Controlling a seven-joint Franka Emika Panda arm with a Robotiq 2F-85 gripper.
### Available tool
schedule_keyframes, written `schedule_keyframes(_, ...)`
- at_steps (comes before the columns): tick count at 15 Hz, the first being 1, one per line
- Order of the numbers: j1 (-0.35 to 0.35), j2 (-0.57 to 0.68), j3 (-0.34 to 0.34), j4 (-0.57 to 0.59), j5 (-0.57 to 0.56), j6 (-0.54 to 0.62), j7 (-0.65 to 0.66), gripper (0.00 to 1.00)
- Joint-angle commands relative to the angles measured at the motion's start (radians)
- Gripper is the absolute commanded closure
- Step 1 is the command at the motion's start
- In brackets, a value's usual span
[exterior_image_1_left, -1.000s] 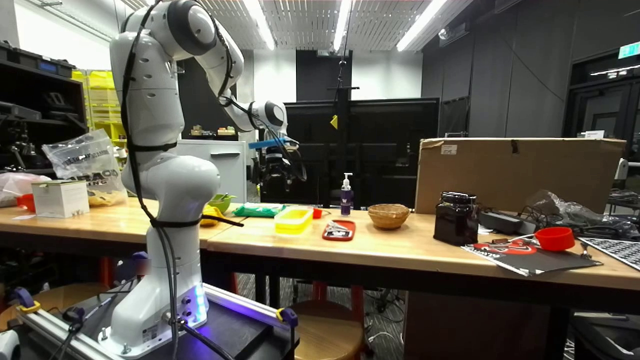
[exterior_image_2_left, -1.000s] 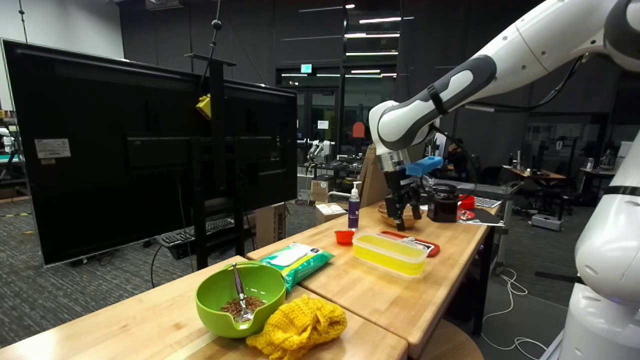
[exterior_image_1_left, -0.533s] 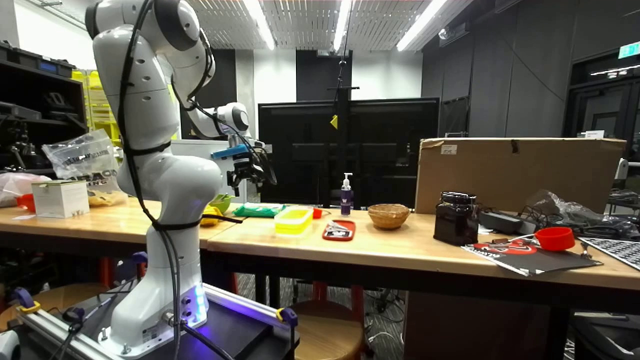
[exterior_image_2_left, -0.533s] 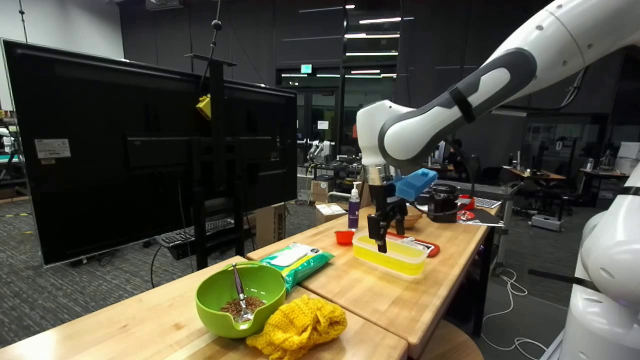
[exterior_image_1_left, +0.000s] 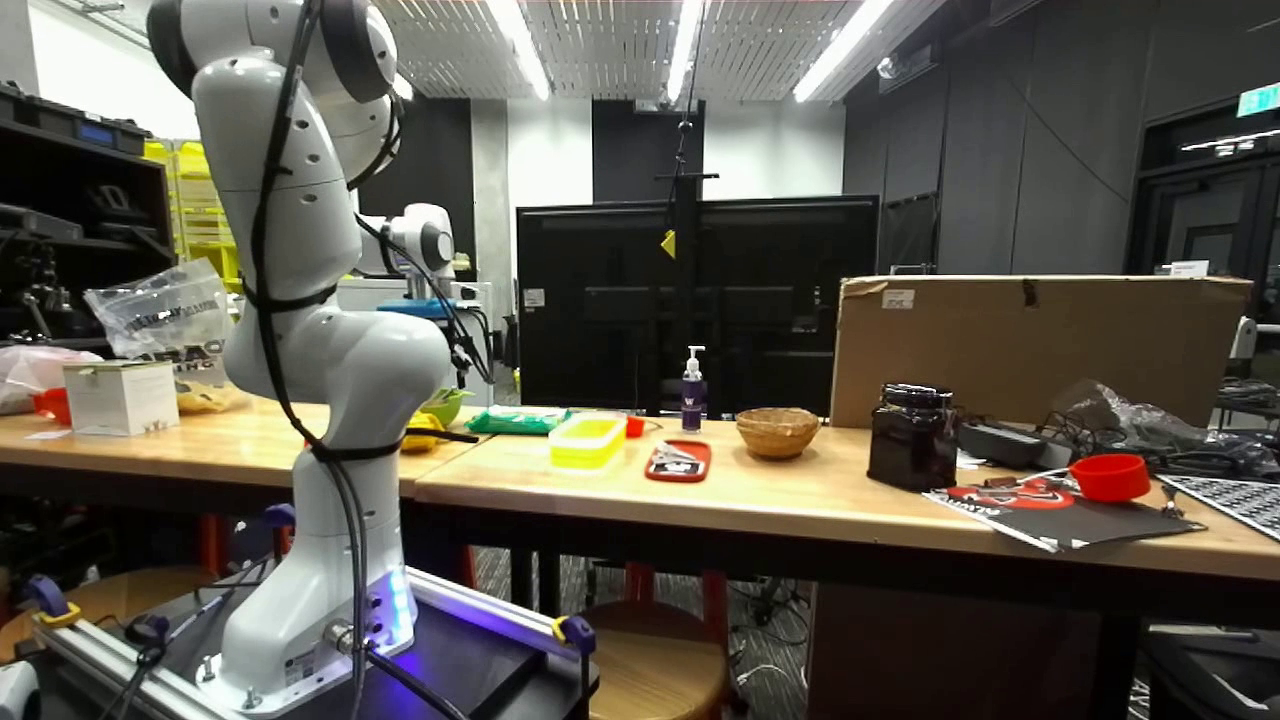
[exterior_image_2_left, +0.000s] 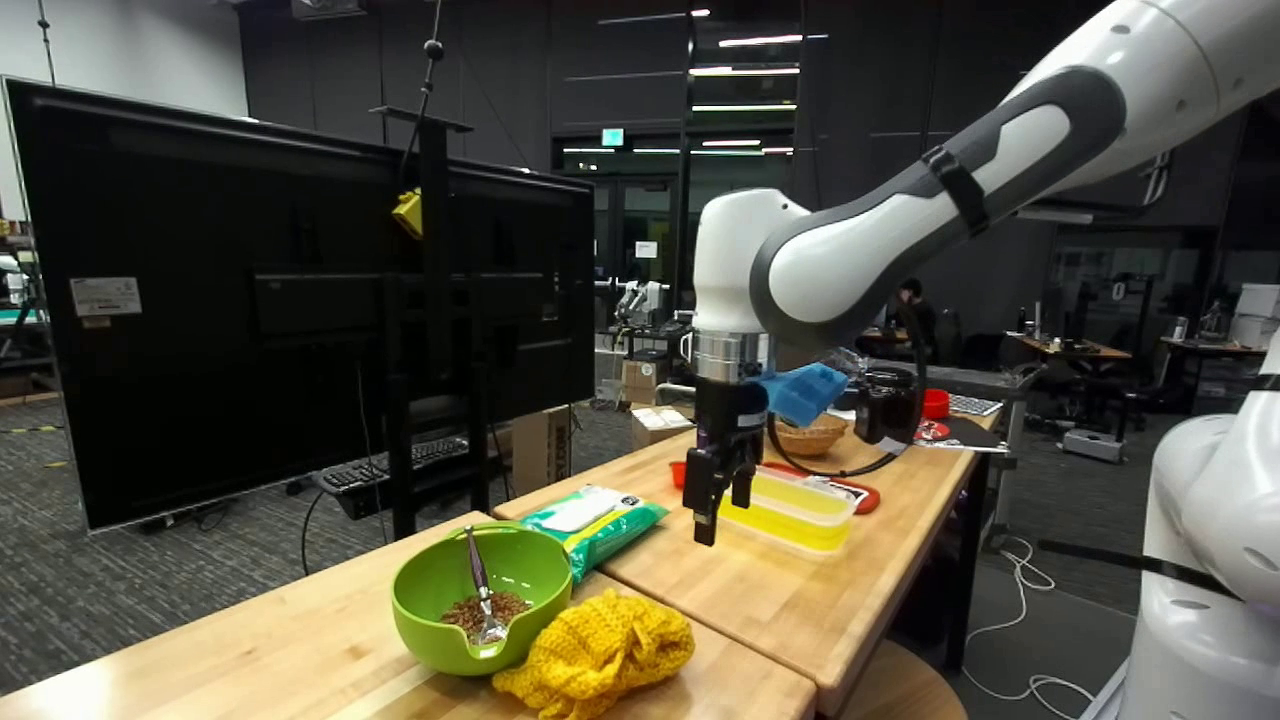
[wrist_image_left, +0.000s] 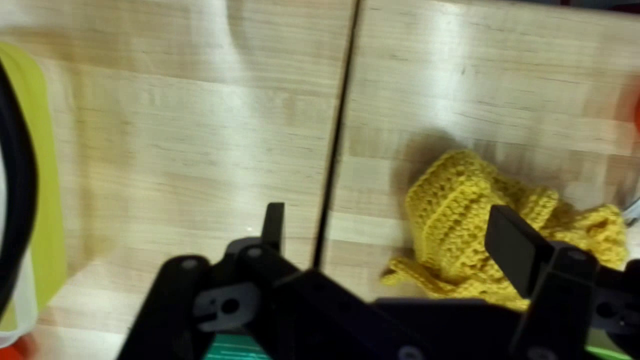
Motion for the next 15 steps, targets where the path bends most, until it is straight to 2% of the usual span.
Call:
schedule_keyframes(1,0.044,0.04,0.004,0.02,0.079,0.05,-0.102,0.0)
schedule_keyframes(8,0.087,0.2,0.026,0.108,0.176,0.119,-0.22,0.0)
schedule_keyframes(15,0.083,0.357,0.071,0.203,0.206,0.15,-0.239,0.0)
